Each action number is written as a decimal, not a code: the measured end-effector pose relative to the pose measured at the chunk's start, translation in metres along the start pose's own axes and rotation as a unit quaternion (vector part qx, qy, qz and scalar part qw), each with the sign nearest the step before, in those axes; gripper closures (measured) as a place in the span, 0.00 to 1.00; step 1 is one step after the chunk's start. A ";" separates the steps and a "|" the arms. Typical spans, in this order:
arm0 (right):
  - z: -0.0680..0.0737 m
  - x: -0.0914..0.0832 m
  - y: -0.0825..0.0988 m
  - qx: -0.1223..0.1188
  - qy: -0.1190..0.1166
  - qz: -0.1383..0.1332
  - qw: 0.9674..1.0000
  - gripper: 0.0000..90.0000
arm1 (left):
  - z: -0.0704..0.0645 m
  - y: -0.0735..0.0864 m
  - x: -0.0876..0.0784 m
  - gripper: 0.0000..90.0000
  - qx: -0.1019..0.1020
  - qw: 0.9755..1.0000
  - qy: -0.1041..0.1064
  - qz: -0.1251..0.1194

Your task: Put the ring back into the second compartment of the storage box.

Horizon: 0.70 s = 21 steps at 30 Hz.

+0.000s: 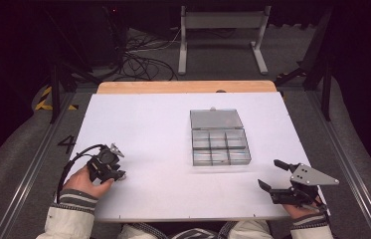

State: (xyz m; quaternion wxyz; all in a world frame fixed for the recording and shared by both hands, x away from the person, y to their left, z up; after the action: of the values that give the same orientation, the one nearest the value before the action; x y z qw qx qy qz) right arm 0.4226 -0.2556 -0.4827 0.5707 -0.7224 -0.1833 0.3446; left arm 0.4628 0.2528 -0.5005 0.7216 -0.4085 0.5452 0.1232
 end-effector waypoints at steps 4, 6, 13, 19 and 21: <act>0.000 0.000 0.000 -0.002 0.000 0.002 1.000 0.17 | 0.001 0.001 0.002 0.77 0.002 1.000 0.000 0.004; 0.000 0.000 0.000 -0.001 0.000 0.002 1.000 0.17 | 0.001 0.001 0.003 0.79 -0.001 1.000 0.003 0.005; 0.001 0.001 0.000 0.000 -0.001 0.001 1.000 0.17 | 0.001 0.002 0.005 0.87 -0.006 1.000 0.016 0.009; 0.001 0.001 0.000 0.001 -0.002 0.002 1.000 0.17 | 0.000 0.002 0.005 0.92 -0.010 1.000 0.022 0.012; 0.001 0.001 0.000 0.000 -0.002 0.002 1.000 0.17 | -0.001 0.002 0.006 0.94 -0.010 1.000 0.023 0.012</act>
State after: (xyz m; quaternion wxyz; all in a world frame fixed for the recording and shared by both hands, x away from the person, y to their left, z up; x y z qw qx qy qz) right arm 0.4226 -0.2546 -0.4832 0.5701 -0.7217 -0.1833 0.3471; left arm 0.4634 0.2518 -0.5065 0.7030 -0.4123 0.5653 0.1277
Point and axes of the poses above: each handheld gripper's, and its own axes: x roughly forward along the jaws, y roughly out of its underside, z roughly to its left, the point moved 5 cm from there along x, roughly forward along the jaws, and after that the axes turned 7 degrees about -z, right-handed, at the moved point
